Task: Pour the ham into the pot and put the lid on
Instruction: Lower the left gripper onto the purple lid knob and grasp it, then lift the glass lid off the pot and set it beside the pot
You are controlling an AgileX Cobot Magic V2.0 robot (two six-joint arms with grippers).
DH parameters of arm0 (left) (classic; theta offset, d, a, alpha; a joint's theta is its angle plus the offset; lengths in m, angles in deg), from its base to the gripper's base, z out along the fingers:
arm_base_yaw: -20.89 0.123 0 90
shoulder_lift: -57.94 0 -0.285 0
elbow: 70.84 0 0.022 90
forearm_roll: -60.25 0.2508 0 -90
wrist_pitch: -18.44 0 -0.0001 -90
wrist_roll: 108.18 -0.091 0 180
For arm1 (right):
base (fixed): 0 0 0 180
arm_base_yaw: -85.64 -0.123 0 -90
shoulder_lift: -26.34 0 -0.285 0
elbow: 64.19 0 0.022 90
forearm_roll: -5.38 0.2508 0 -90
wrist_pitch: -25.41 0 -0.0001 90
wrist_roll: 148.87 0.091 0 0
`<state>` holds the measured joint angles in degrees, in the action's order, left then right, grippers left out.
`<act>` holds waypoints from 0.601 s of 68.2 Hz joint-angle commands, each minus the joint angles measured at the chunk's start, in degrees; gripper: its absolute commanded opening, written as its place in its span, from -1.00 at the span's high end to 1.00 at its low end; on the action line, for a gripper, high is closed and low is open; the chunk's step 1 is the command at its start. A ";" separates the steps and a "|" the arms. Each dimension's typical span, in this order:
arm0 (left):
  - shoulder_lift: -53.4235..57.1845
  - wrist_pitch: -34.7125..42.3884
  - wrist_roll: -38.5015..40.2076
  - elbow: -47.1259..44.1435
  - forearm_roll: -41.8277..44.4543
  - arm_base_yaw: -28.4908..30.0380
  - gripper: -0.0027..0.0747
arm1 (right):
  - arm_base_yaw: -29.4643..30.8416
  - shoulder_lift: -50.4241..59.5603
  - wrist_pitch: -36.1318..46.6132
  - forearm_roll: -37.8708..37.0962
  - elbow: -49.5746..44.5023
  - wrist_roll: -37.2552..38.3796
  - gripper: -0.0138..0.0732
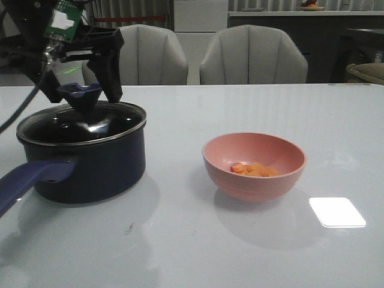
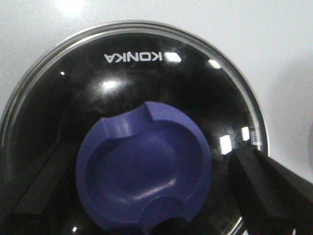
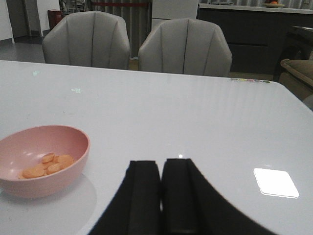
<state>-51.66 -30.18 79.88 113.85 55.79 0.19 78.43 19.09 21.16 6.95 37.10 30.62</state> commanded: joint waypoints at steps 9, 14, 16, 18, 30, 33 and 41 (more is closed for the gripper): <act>0.44 1.84 1.15 2.42 -0.02 -0.33 -0.60 | 0.47 1.17 4.69 -0.80 0.26 -0.15 0.32; -0.15 1.95 1.15 2.42 -0.02 -0.33 -0.49 | 0.47 1.17 4.69 -0.80 0.26 -0.15 0.32; -0.32 1.95 1.15 2.42 -0.02 -0.33 -0.45 | 0.47 1.17 4.69 -0.80 0.26 -0.15 0.32; -0.55 2.04 1.15 2.42 -0.02 -0.33 -0.38 | 0.47 1.17 4.69 -0.80 0.26 -0.15 0.32; -0.71 2.17 1.15 2.42 -0.02 -0.33 0.06 | 0.47 1.17 4.69 -0.80 0.26 -0.15 0.32; -0.71 2.17 1.15 2.42 -0.02 -0.33 0.16 | 0.47 1.17 4.69 -0.80 0.26 -0.15 0.32; -0.18 2.17 1.15 2.42 -0.02 -0.33 0.37 | 0.47 1.17 4.69 -0.80 0.26 -0.15 0.32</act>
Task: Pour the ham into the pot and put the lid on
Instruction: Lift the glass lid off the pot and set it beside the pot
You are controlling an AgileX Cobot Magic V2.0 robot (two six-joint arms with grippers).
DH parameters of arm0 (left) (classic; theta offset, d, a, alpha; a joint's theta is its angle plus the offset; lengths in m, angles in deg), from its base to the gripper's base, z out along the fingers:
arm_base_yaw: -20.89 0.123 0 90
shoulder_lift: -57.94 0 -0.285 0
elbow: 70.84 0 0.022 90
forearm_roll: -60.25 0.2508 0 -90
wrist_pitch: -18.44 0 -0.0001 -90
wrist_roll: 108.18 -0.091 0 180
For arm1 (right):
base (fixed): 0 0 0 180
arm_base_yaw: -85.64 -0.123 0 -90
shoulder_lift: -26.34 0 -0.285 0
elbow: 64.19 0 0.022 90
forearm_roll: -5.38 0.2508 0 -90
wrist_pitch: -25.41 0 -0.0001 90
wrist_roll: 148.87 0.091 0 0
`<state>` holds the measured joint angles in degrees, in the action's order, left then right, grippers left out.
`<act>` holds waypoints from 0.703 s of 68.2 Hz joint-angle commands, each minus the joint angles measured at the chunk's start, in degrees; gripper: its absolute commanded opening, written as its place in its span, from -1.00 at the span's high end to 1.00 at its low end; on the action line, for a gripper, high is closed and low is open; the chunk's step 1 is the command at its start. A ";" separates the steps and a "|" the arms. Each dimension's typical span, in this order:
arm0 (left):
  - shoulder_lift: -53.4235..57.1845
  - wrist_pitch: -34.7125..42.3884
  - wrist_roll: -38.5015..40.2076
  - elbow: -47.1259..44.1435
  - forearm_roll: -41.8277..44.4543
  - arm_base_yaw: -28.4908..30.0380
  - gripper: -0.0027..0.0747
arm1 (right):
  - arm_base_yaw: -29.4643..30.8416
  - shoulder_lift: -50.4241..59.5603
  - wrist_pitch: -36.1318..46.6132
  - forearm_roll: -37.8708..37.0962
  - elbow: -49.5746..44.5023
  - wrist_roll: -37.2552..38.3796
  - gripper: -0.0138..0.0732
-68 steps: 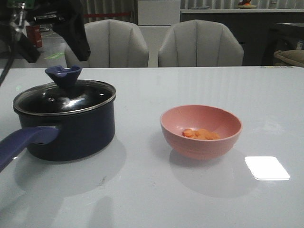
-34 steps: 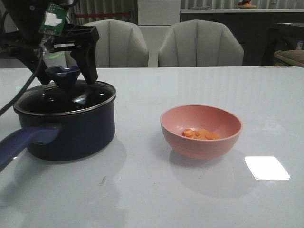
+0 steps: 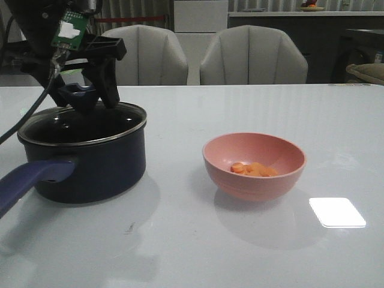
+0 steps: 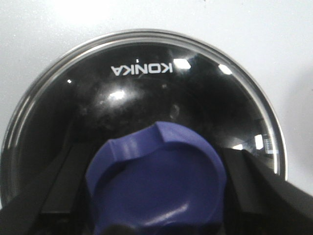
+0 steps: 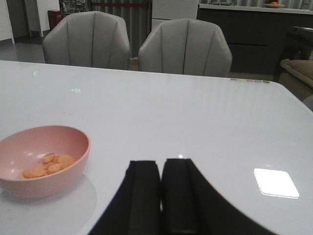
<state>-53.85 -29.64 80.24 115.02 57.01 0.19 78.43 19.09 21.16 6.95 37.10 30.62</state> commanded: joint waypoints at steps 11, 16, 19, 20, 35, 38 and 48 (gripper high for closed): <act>4.60 2.63 0.78 1.25 -1.24 -0.10 0.51 | 0.47 1.17 4.69 -0.80 0.26 -0.15 0.32; 6.02 2.92 0.78 1.25 -0.93 -0.10 0.51 | 0.47 1.17 4.69 -0.80 0.26 -0.15 0.32; 7.05 3.02 0.78 1.25 -0.35 -0.10 0.51 | 0.47 1.17 4.69 -0.80 0.26 -0.15 0.32; 7.17 3.02 0.78 1.25 -0.23 -0.10 0.51 | 0.47 1.17 4.69 -0.80 0.26 -0.15 0.32; 10.75 1.92 0.78 1.25 1.80 2.85 0.51 | 0.47 1.17 4.69 -0.80 0.26 -0.15 0.32; 11.49 1.07 -0.25 1.25 1.80 4.30 0.51 | 0.47 1.17 4.69 -0.80 0.26 -0.15 0.32; 13.95 -0.69 -1.92 -0.13 2.55 11.01 0.51 | 0.47 1.17 4.69 -0.80 0.26 -0.15 0.32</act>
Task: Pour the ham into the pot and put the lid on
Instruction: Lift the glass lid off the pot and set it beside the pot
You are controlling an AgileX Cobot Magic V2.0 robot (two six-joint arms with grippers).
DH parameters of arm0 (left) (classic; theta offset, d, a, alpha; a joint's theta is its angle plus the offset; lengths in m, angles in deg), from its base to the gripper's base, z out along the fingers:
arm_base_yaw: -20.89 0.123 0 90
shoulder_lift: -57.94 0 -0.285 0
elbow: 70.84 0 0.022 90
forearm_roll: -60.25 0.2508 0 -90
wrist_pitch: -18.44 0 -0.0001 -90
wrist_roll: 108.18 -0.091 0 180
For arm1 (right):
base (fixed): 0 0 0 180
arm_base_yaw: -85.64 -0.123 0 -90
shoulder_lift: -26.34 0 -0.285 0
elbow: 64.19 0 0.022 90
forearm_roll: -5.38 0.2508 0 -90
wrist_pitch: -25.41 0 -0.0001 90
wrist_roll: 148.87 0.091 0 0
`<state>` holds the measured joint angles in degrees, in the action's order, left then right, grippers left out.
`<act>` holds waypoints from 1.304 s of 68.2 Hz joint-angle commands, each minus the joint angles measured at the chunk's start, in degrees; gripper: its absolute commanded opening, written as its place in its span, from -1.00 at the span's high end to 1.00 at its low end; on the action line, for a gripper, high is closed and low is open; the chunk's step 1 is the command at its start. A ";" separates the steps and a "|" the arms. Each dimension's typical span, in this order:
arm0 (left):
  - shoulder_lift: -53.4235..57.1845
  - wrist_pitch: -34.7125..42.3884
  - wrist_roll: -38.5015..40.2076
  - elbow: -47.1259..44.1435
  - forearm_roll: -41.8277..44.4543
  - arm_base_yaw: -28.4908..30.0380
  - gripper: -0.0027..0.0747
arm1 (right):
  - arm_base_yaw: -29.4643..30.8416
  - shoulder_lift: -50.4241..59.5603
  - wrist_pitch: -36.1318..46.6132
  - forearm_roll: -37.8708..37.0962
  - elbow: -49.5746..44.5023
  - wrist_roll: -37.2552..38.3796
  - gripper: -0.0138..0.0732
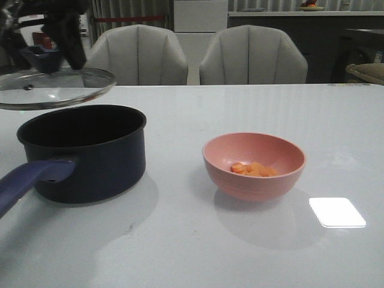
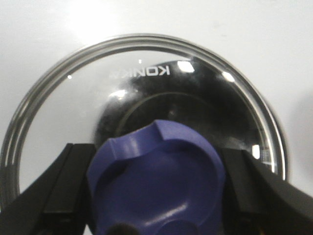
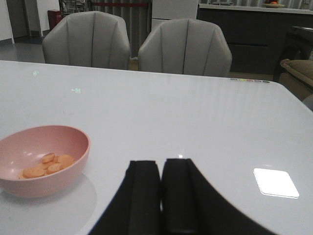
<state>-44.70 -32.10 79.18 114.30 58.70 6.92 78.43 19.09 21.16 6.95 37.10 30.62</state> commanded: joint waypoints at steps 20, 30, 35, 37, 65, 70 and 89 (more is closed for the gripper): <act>8.69 11.72 -1.13 -14.31 0.72 18.91 0.51 | 0.47 1.17 4.69 -0.80 0.26 -0.15 0.32; 7.82 18.61 -1.24 -22.01 0.70 21.74 0.51 | 0.47 1.17 4.69 -0.80 0.26 -0.15 0.32; 6.72 22.02 -1.24 -24.70 0.70 21.74 0.51 | 0.47 1.17 4.69 -0.80 0.26 -0.15 0.32; 6.17 23.39 -1.24 -25.69 0.70 21.74 0.51 | 0.47 1.17 4.69 -0.80 0.26 -0.15 0.32; 0.53 25.27 -1.24 -26.79 0.21 21.41 0.02 | 0.47 1.17 4.69 -0.80 0.26 -0.15 0.32; 0.25 25.27 -1.24 -26.79 0.21 21.41 -0.10 | 0.47 1.17 4.69 -0.80 0.26 -0.15 0.32; 0.01 23.15 -2.15 -25.00 1.16 21.41 -0.69 | 0.47 1.17 4.69 -0.80 0.26 -0.15 0.32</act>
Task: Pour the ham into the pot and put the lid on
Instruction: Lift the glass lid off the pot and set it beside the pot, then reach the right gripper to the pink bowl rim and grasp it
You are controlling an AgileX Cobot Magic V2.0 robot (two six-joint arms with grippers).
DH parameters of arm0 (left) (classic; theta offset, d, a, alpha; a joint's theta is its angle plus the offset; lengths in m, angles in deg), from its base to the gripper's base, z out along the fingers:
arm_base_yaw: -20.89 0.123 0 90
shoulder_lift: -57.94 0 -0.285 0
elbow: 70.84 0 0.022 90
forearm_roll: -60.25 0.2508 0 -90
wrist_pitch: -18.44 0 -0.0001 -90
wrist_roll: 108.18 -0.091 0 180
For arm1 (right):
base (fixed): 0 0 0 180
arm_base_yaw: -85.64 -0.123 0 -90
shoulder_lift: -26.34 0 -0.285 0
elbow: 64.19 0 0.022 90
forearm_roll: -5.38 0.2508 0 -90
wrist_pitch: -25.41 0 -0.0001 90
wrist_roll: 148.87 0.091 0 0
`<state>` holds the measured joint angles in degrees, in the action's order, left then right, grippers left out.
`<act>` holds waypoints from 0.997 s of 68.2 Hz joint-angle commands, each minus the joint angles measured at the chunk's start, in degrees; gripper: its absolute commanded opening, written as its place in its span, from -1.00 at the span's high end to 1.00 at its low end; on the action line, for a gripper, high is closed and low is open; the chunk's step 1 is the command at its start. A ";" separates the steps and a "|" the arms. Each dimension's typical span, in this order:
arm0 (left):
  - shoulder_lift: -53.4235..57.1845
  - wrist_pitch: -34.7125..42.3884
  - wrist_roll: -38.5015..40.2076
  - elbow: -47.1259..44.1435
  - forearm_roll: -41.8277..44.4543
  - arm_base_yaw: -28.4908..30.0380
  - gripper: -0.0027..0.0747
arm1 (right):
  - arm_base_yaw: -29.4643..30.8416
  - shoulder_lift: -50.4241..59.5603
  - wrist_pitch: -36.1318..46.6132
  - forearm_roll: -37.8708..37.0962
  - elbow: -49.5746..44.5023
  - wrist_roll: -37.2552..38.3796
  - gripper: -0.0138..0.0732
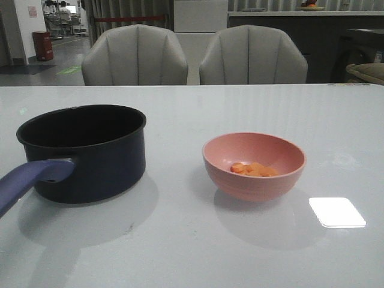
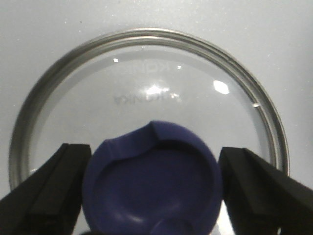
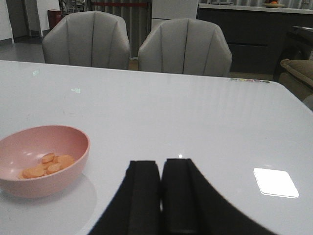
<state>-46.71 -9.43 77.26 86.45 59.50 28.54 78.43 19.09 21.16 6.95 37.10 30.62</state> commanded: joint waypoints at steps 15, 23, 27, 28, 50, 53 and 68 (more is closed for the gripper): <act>5.09 -3.14 -0.31 5.88 1.08 -0.21 -0.69 | 0.47 1.17 4.69 -0.80 0.26 -0.15 0.32; 10.86 -3.67 -0.35 5.77 0.76 -1.08 -0.69 | 0.47 1.17 4.69 -0.80 0.26 -0.15 0.32; 15.05 -3.67 -0.35 5.66 0.76 -2.80 -0.69 | 0.47 1.17 4.69 -0.80 0.26 -0.15 0.32; 15.05 -3.67 -0.35 5.66 0.76 -2.80 -0.69 | 0.47 1.17 4.69 -0.80 0.26 -0.15 0.32; 36.44 -5.94 -0.35 3.62 2.62 -14.50 -0.69 | 0.47 1.17 4.69 -0.80 0.26 -0.15 0.32; 39.66 -6.03 -0.35 2.07 2.51 -15.07 -0.69 | 0.47 1.17 4.69 -0.80 0.26 -0.15 0.32; 56.33 -2.27 -0.35 -8.33 -0.34 -17.51 -0.69 | 0.47 1.17 4.69 -0.80 0.26 -0.15 0.32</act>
<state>2.16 -17.38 76.85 80.61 61.09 12.40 78.43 19.09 21.16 6.95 37.10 30.62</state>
